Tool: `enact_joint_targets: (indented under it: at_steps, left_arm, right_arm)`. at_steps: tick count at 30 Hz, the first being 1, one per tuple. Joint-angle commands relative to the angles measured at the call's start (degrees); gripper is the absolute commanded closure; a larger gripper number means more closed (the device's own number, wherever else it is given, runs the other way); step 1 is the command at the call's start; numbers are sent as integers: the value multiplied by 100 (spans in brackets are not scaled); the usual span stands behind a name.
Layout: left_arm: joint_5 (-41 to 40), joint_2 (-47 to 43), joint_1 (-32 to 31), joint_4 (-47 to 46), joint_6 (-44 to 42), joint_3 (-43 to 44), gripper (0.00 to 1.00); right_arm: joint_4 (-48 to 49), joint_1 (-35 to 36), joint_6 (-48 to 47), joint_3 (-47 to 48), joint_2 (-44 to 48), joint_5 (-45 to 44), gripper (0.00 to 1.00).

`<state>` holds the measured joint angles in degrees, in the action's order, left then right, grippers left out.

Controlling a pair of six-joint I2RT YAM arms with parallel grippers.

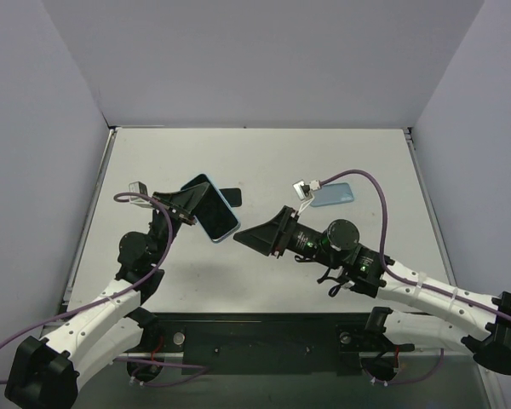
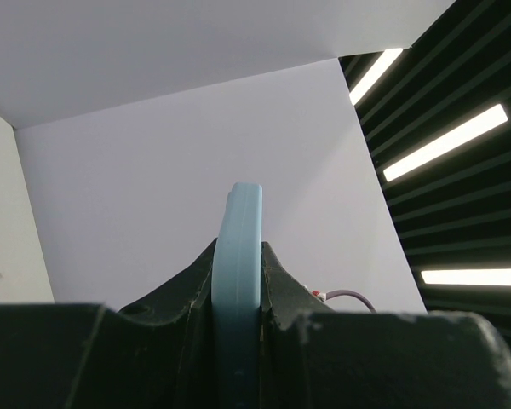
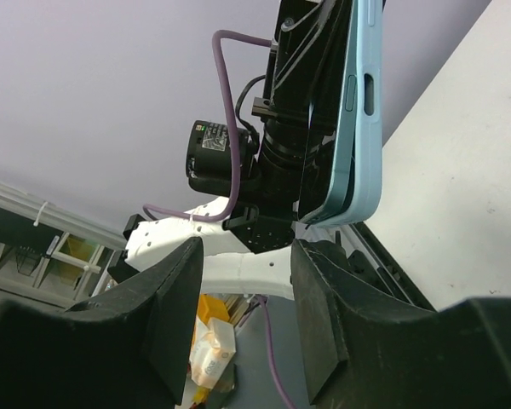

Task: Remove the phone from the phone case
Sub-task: Remove the phone case from the phone.

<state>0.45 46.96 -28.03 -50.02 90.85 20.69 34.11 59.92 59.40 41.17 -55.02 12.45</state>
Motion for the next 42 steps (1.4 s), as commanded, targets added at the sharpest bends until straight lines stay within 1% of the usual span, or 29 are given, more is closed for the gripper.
enact_joint_targets:
  at_steps: [1,12,19,26,31,34,35,37,40,42]
  left_arm:
    - [-45,-64,-18,-606,117,234,100]
    - [-45,-29,-88,-737,188,208,100]
    - [-54,15,-141,-825,232,234,100]
    - [-238,129,-465,-1097,345,182,100]
    - [-686,156,-834,-1247,372,181,100]
    - [-1037,182,-1046,-1396,381,129,100]
    - [-1116,208,-1133,-1466,364,120,100]
    - [-1310,269,-1292,-1668,363,32,100]
    - [-1556,384,-1424,-1985,390,-91,100]
    - [-1705,402,-1503,-2073,372,-161,100]
  right_arm:
    - [412,-42,-113,286,-184,-41,60]
    - [606,-147,-42,471,-509,65,60]
    - [667,-174,37,471,-527,12,60]
    - [632,-191,29,541,-720,-286,60]
    - [843,-130,-165,427,-861,-733,63]
    - [861,37,-594,313,-896,-1217,66]
    - [939,107,-674,278,-896,-1558,66]
    - [1290,160,-754,111,-940,-1849,66]
    - [1747,152,-710,-56,-1019,-2210,67]
    - [1783,151,-667,-21,-1080,-2238,71]
